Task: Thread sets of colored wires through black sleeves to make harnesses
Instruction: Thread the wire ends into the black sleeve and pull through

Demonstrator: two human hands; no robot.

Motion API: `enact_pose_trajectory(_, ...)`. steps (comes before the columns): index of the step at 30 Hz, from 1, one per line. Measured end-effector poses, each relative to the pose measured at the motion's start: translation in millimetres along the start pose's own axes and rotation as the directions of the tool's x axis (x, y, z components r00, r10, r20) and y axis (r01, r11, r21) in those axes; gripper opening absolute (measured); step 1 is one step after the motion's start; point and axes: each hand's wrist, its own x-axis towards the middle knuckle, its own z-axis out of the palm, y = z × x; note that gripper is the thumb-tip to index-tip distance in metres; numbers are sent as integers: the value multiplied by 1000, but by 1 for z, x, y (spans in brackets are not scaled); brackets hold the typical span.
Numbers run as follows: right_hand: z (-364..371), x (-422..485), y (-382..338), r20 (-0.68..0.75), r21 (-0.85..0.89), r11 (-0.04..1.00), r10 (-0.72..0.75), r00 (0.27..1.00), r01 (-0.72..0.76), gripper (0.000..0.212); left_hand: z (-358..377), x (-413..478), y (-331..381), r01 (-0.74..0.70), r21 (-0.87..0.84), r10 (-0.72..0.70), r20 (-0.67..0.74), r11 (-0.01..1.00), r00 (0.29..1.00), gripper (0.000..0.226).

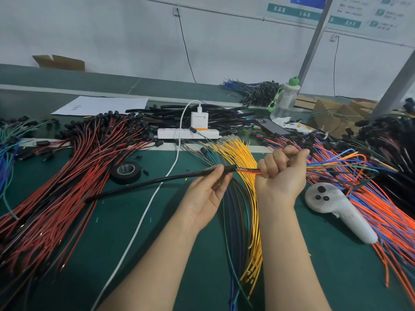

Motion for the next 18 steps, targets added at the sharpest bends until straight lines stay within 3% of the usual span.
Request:
enact_pose_trajectory(10, 3, -3, 0, 68, -44, 998, -45, 997, 48, 45, 2, -1, -1, -14, -15, 13, -36, 1000, 999, 48)
enact_pose_trajectory(18, 2, -1, 2, 52, -70, 997, -42, 998, 45, 46, 3, -4, 0, 37, 39, -36, -7, 999, 999, 19)
